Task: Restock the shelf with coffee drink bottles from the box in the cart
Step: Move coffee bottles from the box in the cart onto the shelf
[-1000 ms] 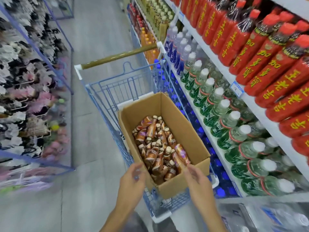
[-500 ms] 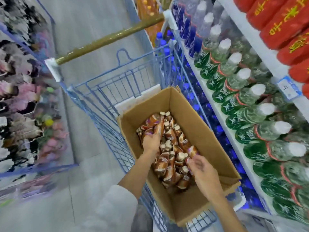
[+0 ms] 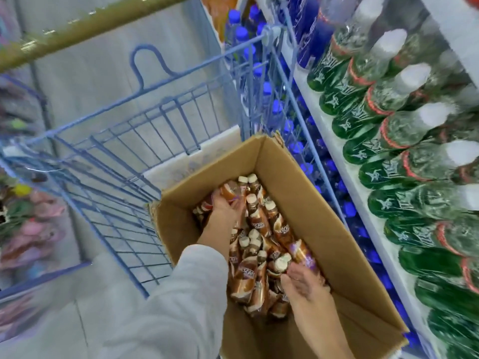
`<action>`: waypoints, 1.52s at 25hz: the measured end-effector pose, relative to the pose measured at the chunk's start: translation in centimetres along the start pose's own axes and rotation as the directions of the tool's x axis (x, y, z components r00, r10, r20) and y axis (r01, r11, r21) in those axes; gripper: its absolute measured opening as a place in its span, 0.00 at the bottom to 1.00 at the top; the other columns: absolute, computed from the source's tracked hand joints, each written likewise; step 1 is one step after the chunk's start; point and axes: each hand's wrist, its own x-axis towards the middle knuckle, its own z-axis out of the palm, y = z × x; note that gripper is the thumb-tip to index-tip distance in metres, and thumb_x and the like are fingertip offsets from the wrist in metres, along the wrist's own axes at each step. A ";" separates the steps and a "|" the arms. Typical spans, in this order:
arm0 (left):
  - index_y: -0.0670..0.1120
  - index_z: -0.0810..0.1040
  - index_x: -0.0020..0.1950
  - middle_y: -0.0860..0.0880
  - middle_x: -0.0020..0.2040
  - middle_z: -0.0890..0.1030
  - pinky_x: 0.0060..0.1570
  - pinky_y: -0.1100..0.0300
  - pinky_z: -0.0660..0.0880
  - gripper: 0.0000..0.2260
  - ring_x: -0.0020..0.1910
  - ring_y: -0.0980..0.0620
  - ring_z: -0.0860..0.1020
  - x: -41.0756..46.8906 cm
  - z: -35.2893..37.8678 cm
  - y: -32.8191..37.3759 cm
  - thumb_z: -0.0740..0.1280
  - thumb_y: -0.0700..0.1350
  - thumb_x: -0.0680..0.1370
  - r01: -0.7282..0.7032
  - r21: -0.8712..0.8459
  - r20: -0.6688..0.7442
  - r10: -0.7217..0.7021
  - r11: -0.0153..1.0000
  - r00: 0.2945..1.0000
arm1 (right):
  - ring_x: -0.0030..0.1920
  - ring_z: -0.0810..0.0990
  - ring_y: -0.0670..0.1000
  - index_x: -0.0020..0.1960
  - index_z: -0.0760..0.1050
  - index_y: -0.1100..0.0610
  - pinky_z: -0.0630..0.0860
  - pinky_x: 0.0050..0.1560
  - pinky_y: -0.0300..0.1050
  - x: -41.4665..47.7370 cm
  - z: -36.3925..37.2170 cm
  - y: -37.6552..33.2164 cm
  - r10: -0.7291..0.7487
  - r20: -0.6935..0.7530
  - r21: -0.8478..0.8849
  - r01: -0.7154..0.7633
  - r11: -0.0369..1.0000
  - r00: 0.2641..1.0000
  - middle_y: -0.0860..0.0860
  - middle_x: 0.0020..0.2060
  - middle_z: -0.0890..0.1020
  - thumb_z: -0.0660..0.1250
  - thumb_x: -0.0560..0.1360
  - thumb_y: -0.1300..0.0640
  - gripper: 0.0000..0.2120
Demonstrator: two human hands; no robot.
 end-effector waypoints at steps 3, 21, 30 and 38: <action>0.41 0.75 0.56 0.42 0.55 0.76 0.52 0.54 0.79 0.19 0.49 0.45 0.77 -2.0 0.2 0.6 0.66 0.57 0.79 0.014 0.044 -0.036 -0.013 0.999 0.999 | 0.61 0.77 0.41 0.62 0.75 0.40 0.74 0.67 0.44 0.5 0.5 -0.4 -0.018 -0.007 -0.019 0.018 1.000 1.000 0.37 0.57 0.79 0.67 0.79 0.44 0.11; 0.51 0.78 0.62 0.44 0.53 0.85 0.47 0.50 0.79 0.31 0.52 0.42 0.84 -22.1 -10.8 -0.4 0.81 0.48 0.59 -0.295 0.704 0.176 0.245 0.646 0.954 | 0.65 0.77 0.59 0.74 0.62 0.61 0.72 0.63 0.48 19.1 14.4 -6.7 0.130 0.136 0.149 -0.150 0.977 0.982 0.56 0.63 0.78 0.73 0.72 0.44 0.39; 0.45 0.77 0.65 0.36 0.56 0.83 0.45 0.49 0.79 0.42 0.54 0.35 0.81 -22.2 -12.3 2.6 0.80 0.49 0.52 -0.352 0.664 0.256 0.241 0.660 0.936 | 0.50 0.80 0.50 0.71 0.65 0.53 0.78 0.57 0.53 15.2 12.7 -6.1 0.027 0.093 0.452 -0.067 0.890 0.995 0.52 0.57 0.80 0.75 0.70 0.40 0.36; 0.46 0.79 0.63 0.43 0.49 0.86 0.39 0.57 0.80 0.28 0.44 0.47 0.84 -30.6 -10.2 -2.0 0.81 0.42 0.64 -0.474 0.728 0.513 0.065 0.496 0.856 | 0.49 0.86 0.51 0.66 0.77 0.58 0.80 0.54 0.48 -4.0 1.3 -2.2 -0.051 -0.029 0.912 0.047 0.408 0.998 0.52 0.50 0.87 0.81 0.61 0.50 0.35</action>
